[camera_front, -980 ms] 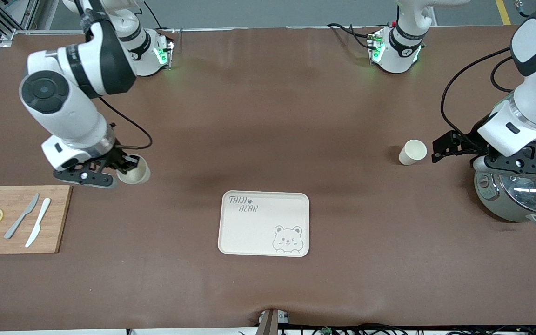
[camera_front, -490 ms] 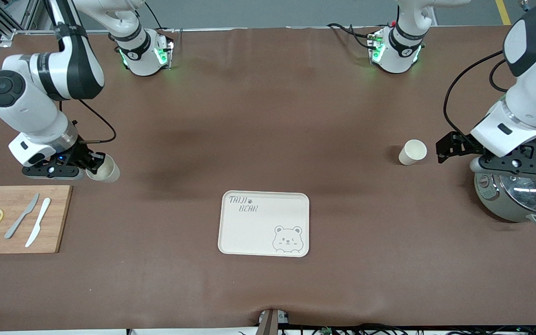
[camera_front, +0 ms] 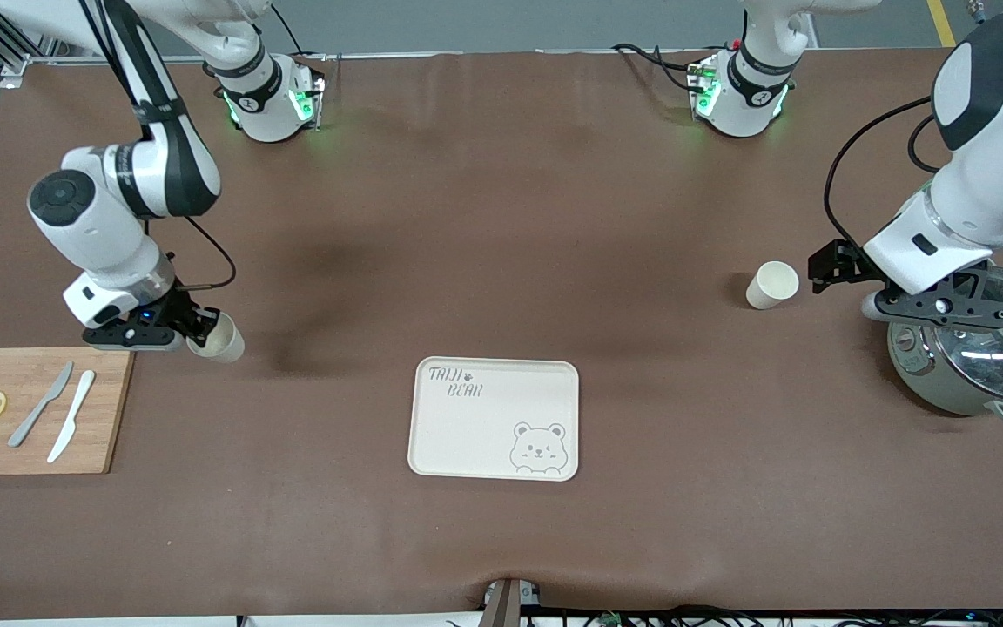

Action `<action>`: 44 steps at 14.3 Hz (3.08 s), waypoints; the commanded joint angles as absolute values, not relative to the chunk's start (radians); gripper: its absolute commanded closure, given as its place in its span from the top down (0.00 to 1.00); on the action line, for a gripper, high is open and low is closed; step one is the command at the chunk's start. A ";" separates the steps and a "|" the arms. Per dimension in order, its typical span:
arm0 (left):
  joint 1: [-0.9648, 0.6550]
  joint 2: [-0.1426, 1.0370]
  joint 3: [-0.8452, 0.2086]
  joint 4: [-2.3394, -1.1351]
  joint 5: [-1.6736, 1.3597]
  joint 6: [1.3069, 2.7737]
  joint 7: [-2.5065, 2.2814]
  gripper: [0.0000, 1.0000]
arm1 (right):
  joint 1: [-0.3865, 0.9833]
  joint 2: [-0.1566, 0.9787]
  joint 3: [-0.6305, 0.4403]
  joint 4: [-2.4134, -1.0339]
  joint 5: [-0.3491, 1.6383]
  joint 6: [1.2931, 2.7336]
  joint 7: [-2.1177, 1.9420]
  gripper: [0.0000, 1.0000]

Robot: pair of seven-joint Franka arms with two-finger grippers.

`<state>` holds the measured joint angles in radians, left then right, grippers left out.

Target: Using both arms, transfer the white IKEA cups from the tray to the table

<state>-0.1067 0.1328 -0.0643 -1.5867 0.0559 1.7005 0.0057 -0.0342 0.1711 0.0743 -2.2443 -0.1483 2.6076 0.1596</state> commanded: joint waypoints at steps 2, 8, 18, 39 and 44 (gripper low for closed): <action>-0.101 0.144 -0.072 -1.557 0.072 1.664 0.018 1.00 | -0.052 0.287 0.087 -2.241 -0.129 2.756 0.153 0.00; -0.095 0.152 -0.072 -1.557 0.066 1.664 0.025 1.00 | -0.052 0.396 0.087 -2.238 -0.130 2.908 0.153 0.00; -0.107 0.167 -0.074 -1.554 0.031 1.666 0.009 1.00 | -0.063 0.419 0.087 -2.221 -0.132 2.941 0.141 1.00; -0.124 0.170 -0.080 -1.554 0.031 1.664 -0.023 1.00 | -0.054 0.061 0.098 -1.592 -0.061 1.640 0.112 1.00; -0.124 0.170 -0.080 -1.555 0.031 1.666 -0.025 1.00 | -0.095 0.054 0.077 -1.557 -0.060 1.624 -0.009 1.00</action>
<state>-0.1292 0.1608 -0.0734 -1.5781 0.0406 1.6865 -0.0141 -0.0537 0.0568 0.0732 -1.5817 -0.0824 1.6433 0.0519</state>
